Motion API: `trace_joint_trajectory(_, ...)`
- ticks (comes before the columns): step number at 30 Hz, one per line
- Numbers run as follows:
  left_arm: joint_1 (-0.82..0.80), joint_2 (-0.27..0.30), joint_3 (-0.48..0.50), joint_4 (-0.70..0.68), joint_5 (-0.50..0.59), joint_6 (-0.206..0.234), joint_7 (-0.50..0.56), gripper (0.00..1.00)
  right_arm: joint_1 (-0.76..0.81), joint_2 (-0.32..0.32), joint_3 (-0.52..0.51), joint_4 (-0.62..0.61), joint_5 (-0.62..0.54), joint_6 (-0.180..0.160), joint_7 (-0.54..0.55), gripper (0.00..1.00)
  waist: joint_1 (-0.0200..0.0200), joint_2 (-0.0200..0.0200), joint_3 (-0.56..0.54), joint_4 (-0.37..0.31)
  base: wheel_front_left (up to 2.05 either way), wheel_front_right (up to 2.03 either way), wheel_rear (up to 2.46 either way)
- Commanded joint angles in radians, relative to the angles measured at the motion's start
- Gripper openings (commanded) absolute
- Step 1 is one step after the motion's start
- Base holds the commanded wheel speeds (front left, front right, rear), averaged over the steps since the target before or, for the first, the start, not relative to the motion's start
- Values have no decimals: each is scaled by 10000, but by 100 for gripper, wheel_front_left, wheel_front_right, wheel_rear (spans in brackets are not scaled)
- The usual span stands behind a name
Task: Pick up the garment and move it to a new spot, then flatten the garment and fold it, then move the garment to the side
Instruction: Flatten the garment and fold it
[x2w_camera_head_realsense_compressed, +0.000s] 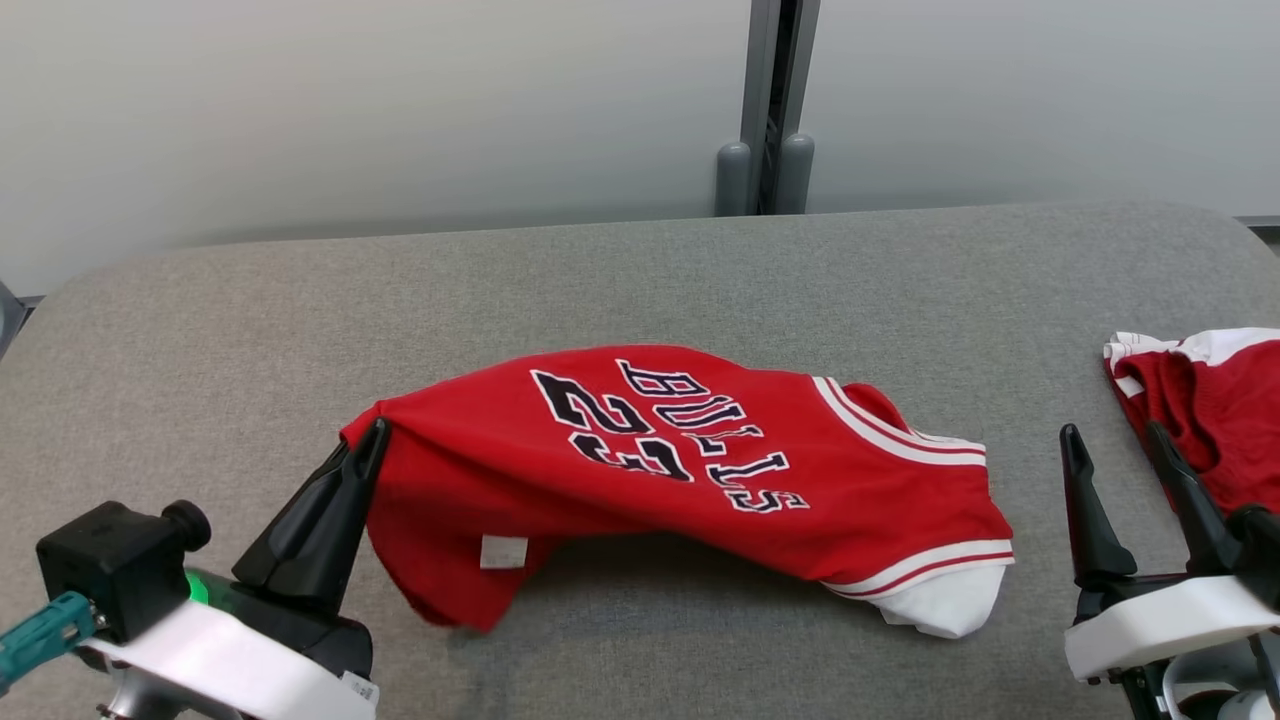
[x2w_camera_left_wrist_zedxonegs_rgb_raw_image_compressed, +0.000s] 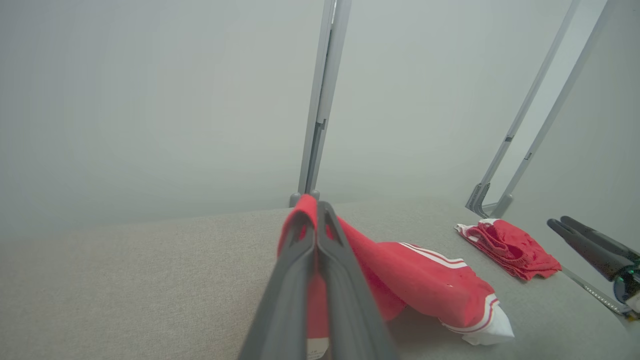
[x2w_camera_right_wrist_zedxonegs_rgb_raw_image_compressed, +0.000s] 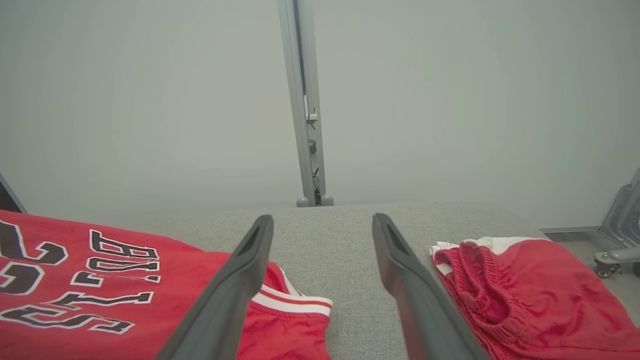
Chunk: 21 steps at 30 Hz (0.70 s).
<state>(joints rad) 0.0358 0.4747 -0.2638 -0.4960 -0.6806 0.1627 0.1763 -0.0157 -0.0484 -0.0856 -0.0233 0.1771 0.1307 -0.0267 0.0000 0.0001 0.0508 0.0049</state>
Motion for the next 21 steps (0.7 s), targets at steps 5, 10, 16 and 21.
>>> trace_joint_trajectory(5, -597, 600, 119, -171, 425, 159, 666, 0, -115, -53, -44, -119, 95, 1, -64, 100, 0, -1, 182, -153, 0, 0, 0)
trace_joint_trajectory(10, -1728, 611, 3, 1618, 235, -293, 891, 0, -332, -52, 63, -111, 129, 1, -86, 100, 0, -1, 633, -480, 0, 0, 0)
trace_joint_trajectory(16, -3259, 445, -57, 5012, -3, -1120, 627, 0, -723, -53, 205, -40, 189, 1, -198, 100, 0, -1, 1411, -1006, 0, 0, 0)
trace_joint_trajectory(21, -4384, 52, -174, 7814, -8, -1666, 4, 7, -1072, -53, 265, 119, 256, 1, -409, 100, 0, -1, 2066, -1273, 0, 0, 0)
